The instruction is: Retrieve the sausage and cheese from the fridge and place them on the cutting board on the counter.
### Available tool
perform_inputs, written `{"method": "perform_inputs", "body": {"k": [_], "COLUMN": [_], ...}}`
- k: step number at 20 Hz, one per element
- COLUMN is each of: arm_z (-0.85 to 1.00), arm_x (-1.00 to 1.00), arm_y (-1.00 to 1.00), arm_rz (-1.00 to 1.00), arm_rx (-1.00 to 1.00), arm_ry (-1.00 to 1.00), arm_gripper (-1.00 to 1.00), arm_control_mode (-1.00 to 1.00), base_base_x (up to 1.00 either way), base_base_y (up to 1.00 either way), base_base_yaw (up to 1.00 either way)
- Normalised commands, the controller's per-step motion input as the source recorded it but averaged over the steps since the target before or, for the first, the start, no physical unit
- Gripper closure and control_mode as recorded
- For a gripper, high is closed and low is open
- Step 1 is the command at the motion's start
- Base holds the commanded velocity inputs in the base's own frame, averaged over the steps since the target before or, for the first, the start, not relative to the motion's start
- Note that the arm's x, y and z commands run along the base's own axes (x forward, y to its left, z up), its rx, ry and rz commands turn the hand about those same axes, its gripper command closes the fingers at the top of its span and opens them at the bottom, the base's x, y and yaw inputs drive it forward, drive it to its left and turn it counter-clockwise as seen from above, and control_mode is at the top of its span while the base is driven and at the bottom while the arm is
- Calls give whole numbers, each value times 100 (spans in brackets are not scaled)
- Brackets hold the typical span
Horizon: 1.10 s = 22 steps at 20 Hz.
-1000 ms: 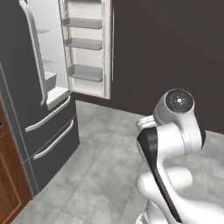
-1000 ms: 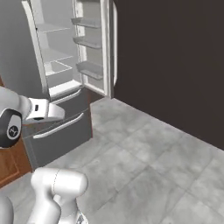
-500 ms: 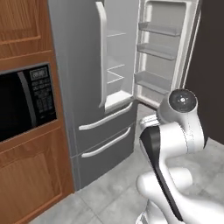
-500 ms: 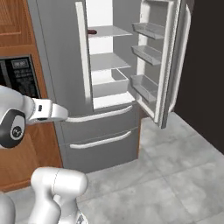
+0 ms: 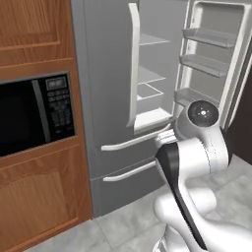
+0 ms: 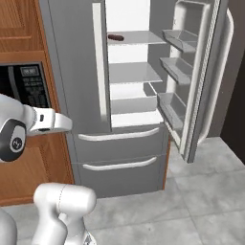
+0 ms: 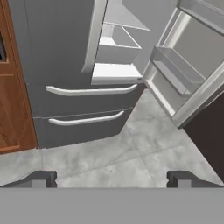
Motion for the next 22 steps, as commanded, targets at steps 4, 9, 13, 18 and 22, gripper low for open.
{"method": "perform_inputs", "body": {"k": [4, 9, 13, 18, 22], "arm_z": [0, 0, 0, 0, 0], "arm_x": [0, 0, 0, 0, 0], "arm_y": [0, 0, 0, 0, 0], "arm_rz": [0, 0, 0, 0, 0], "arm_rx": [0, 0, 0, 0, 0], "arm_ry": [0, 0, 0, 0, 0], "arm_gripper": [-100, -100, -100, -100, -100], "arm_control_mode": [100, 100, 100, 100, 100], "base_base_x": [16, 45, 40, 34, 55], "base_base_y": [-52, -55, -63, -30, 0], "base_base_yaw": [23, 28, 11, 2, 4]}}
